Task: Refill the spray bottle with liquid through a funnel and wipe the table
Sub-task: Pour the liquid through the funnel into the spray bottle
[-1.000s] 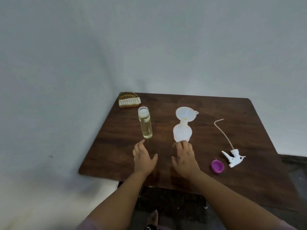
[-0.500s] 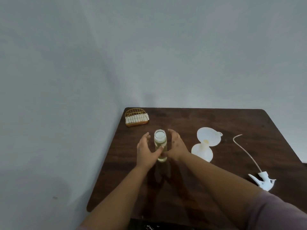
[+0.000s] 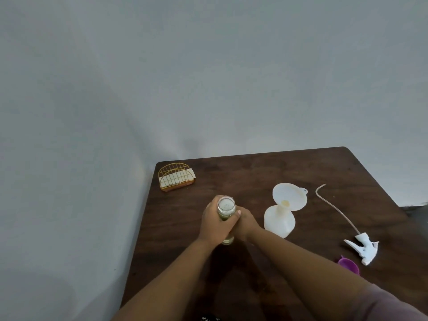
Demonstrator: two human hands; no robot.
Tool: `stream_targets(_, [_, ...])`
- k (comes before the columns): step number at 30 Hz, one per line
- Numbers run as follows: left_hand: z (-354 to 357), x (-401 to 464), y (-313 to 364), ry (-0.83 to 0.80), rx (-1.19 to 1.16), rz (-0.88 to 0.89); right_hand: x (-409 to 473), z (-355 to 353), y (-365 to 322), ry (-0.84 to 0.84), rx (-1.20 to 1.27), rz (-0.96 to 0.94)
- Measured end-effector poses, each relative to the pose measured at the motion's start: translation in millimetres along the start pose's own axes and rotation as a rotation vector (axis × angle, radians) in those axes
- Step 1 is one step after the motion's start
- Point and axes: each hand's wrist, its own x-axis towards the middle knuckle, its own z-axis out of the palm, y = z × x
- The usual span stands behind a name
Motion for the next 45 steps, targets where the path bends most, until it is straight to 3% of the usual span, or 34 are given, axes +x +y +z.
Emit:
stream_targets(5, [24,-14,26,-0.006,-0.033,0.08,-32,-16,10,0.032,-0.297,-0.091])
stream_targets(12, [77,-49,65,-0.177,-0.17,0.06,-107,-61,50,0.247,0.023,-0.093])
stream_targets(17, [118,-77,97,-0.281,-0.248,0.089,-151,-94,73,0.404,-0.028,-0.143])
stream_targets(24, [142,-98,134,-0.352,-0.33,0.105,-189,-145,82,0.545,0.099,-0.108])
stream_targets(26, [145,-100,138,-0.279,-0.318,0.136,-193,-163,82,0.572,0.11,-0.135])
stream_targets(31, [139,-90,128,0.111,-0.235,0.139,-185,-191,77,0.474,0.033,-0.107])
stream_targets(34, [122,-64,119,0.211,-0.101,0.115,-167,-198,76,0.439,-0.011,-0.14])
stream_targets(36, [113,-45,109,0.178,0.02,0.03,-153,-200,72,0.411,-0.046,-0.164])
stream_targets(40, [102,-20,95,-0.058,0.166,-0.038,-125,-202,67,0.394,-0.104,-0.178])
stream_targets(45, [100,8,81,-0.237,0.083,-0.081,-88,-200,68,0.414,-0.163,-0.149])
